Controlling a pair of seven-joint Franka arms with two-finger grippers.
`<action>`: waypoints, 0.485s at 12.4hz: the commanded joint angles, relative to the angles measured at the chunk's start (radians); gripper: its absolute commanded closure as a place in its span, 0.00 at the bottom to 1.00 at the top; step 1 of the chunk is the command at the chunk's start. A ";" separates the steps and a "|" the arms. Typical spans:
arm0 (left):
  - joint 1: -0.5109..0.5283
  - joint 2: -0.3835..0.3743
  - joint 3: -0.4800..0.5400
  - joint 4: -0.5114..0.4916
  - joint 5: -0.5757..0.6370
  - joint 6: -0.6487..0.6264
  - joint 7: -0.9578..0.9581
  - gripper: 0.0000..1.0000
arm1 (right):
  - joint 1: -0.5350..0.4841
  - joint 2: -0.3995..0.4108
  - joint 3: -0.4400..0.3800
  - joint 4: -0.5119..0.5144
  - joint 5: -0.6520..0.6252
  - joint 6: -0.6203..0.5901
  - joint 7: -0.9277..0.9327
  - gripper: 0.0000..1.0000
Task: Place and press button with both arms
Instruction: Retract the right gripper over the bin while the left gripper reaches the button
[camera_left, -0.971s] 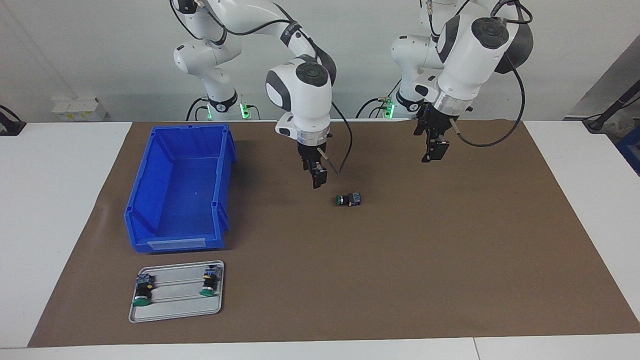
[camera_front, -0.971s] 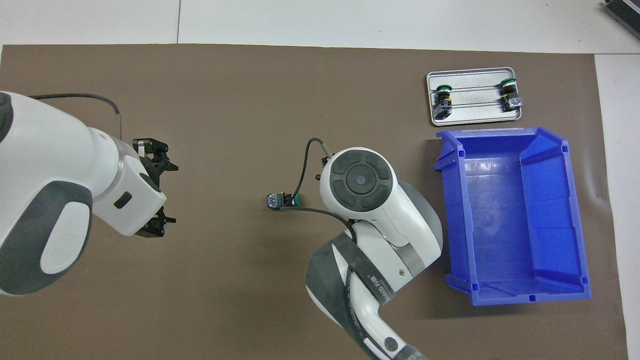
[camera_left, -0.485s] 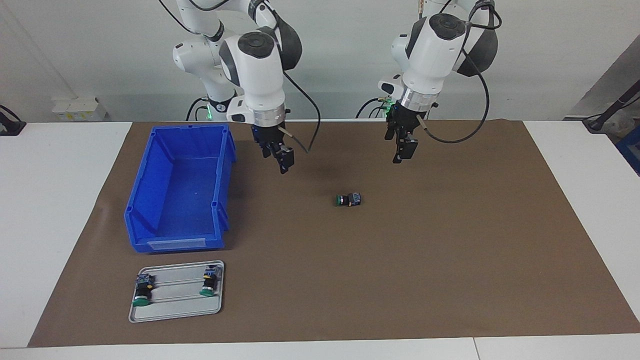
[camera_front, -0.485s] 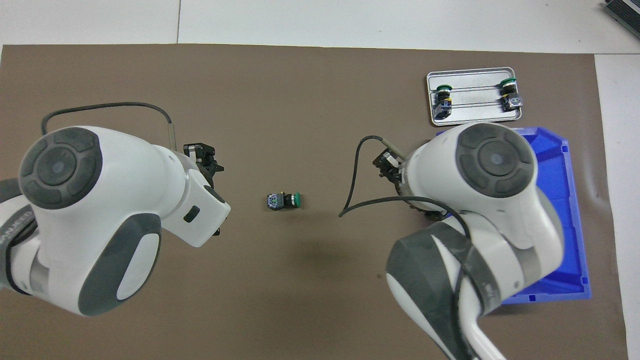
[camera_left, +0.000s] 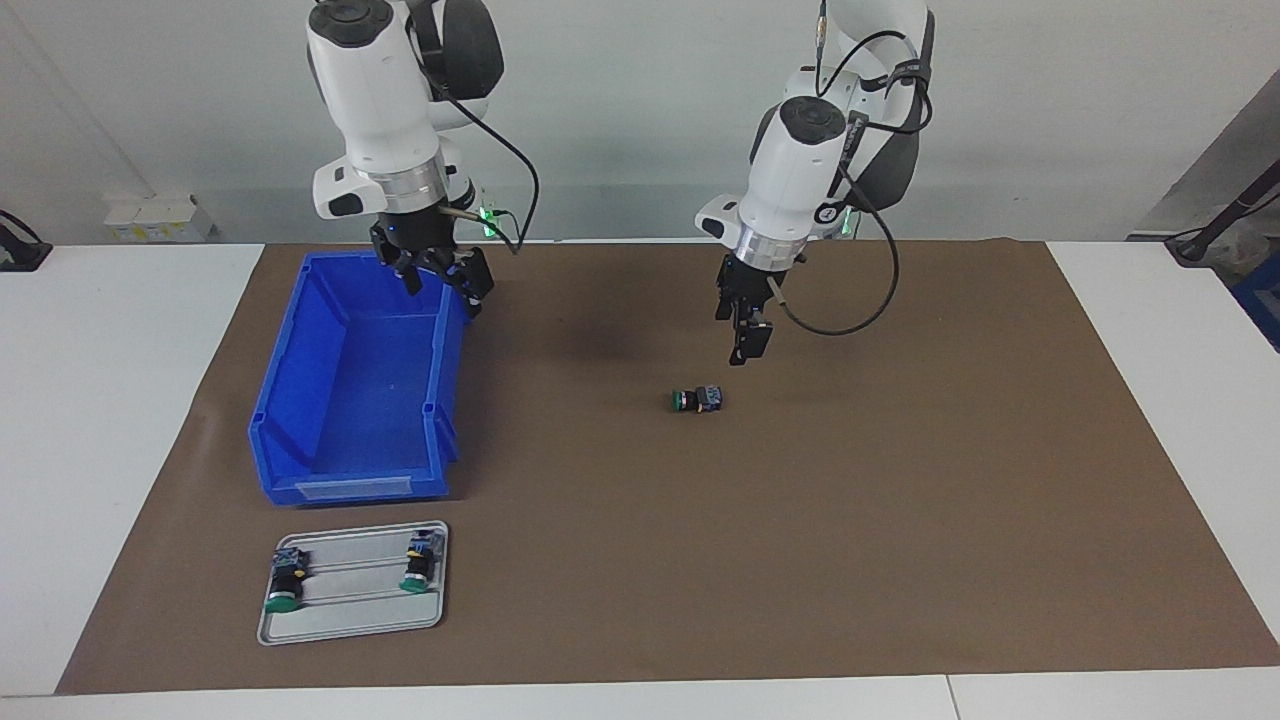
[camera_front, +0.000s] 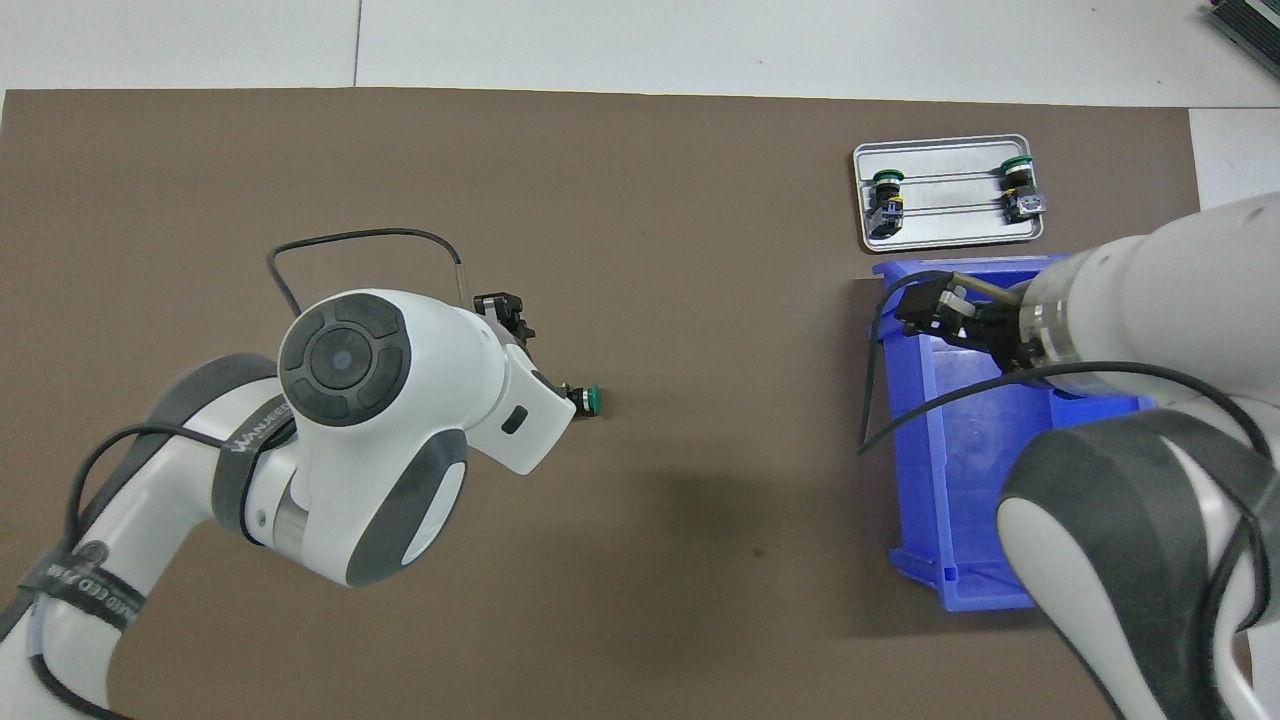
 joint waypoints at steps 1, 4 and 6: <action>-0.015 0.051 0.016 -0.010 0.004 0.087 -0.016 0.08 | -0.076 0.008 0.007 0.067 0.020 -0.040 -0.162 0.00; -0.037 0.135 0.016 -0.011 0.004 0.171 -0.039 0.08 | -0.144 0.036 0.007 0.147 0.018 -0.041 -0.259 0.00; -0.049 0.180 0.016 -0.008 0.004 0.203 -0.042 0.08 | -0.172 0.072 0.007 0.232 0.017 -0.087 -0.304 0.00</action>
